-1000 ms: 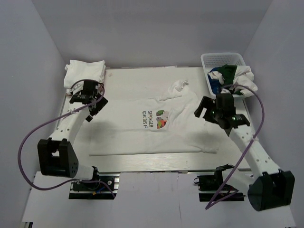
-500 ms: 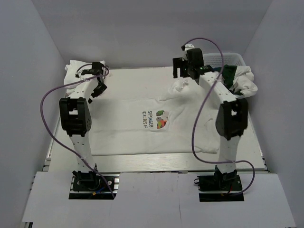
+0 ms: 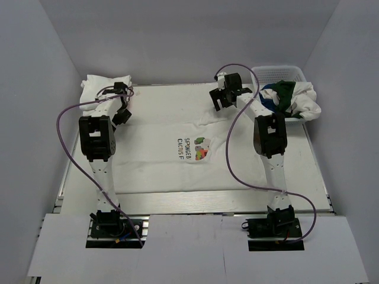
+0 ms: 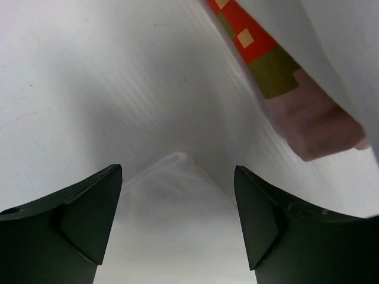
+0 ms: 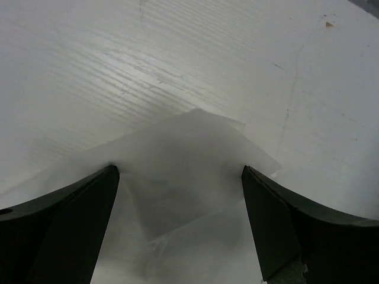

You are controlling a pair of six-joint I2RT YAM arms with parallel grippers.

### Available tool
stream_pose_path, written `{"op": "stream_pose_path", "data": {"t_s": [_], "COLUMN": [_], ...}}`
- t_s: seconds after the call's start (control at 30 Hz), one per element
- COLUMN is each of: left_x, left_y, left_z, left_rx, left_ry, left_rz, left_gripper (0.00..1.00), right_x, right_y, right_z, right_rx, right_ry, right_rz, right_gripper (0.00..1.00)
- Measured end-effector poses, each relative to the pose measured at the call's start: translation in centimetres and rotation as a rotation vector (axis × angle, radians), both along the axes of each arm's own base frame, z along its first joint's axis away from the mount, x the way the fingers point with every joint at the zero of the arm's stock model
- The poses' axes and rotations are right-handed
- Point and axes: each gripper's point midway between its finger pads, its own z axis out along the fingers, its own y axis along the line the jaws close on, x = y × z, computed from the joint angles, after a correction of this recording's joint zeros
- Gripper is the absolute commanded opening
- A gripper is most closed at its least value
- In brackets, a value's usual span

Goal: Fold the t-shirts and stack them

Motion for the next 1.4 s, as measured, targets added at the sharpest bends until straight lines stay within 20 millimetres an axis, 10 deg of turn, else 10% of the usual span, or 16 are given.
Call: {"op": "stream_pose_path", "data": {"t_s": [0.27, 0.5, 0.63, 0.9, 1.17, 1.4], "left_x": [0.8, 1.4, 1.3, 0.5, -5.7, -11.0], "left_y": [0.1, -0.3, -0.3, -0.2, -0.3, -0.4], "left_z": [-1.0, -1.3, -1.3, -1.2, 1.1, 5.0], "left_rx": [-0.025, -0.049, -0.049, -0.042, -0.019, -0.015], "left_ry": [-0.011, -0.03, -0.02, -0.007, 0.017, -0.088], "left_rz": [0.008, 0.001, -0.012, -0.024, -0.023, -0.017], "left_gripper": [0.62, 0.28, 0.0, 0.0, 0.0, 0.0], "right_x": [1.8, 1.8, 1.9, -0.9, -7.7, -16.5], "right_y": [0.2, 1.4, 1.6, 0.9, -0.7, -2.9], "right_z": [-1.7, -1.4, -1.3, 0.5, 10.3, 11.1], "right_rx": [0.131, 0.206, 0.222, 0.212, 0.238, 0.205], "right_ry": [0.014, 0.026, 0.021, -0.017, -0.211, -0.246], "right_rz": [-0.1, -0.088, -0.088, -0.095, -0.084, -0.106], "right_gripper": [0.82, 0.0, 0.0, 0.0, 0.0, 0.0]}}
